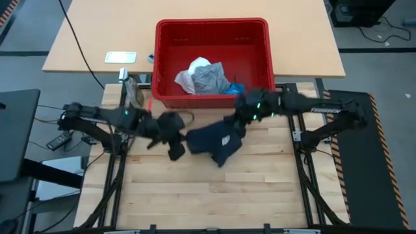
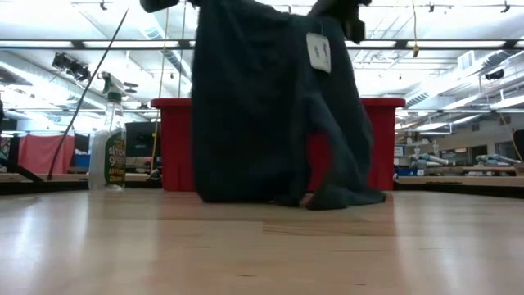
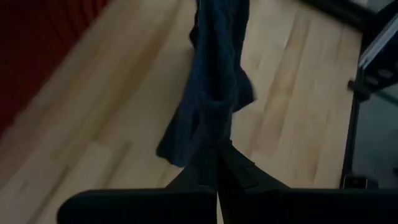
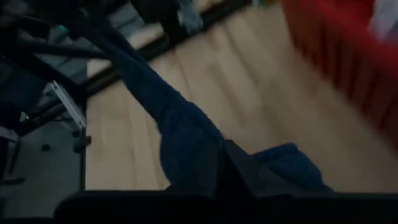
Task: Fold laundry
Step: Remove the dark blue shorts from the red laundry bin, then fold the dark blue shorts
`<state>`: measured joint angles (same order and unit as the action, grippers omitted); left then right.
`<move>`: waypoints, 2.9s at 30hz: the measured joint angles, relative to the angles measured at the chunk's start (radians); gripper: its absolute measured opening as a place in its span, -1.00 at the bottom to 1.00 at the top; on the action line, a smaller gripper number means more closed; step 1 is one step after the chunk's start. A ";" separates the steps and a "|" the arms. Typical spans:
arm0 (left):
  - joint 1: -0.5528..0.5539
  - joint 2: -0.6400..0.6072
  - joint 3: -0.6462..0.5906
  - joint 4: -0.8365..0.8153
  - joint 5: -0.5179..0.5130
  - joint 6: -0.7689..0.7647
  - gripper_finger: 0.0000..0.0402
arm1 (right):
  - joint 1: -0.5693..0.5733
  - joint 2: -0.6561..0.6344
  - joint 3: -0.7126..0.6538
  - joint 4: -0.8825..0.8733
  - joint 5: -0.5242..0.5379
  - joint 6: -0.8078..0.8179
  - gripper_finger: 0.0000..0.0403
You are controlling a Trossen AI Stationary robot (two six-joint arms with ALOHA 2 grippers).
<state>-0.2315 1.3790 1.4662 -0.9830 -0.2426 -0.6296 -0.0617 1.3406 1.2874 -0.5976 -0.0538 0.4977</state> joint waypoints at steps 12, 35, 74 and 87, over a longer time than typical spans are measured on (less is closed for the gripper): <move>-0.184 0.266 0.000 -0.018 0.027 -0.116 -1.00 | 0.370 0.000 -0.266 0.195 0.284 0.484 -0.93; -0.331 0.497 -0.002 0.163 -0.097 -0.296 -0.73 | 0.668 -0.001 -0.396 0.118 0.374 0.915 -0.02; -0.035 0.648 -0.002 0.667 0.316 0.390 -0.45 | 0.808 0.008 -0.406 0.057 0.327 0.758 0.36; -0.047 0.628 -0.001 0.607 0.334 0.200 -0.93 | 0.775 0.224 -0.472 0.314 0.167 0.786 0.34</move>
<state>-0.2784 2.0069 1.4654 -0.3761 0.0910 -0.4292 0.7132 1.5646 0.8150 -0.2836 0.1128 1.2842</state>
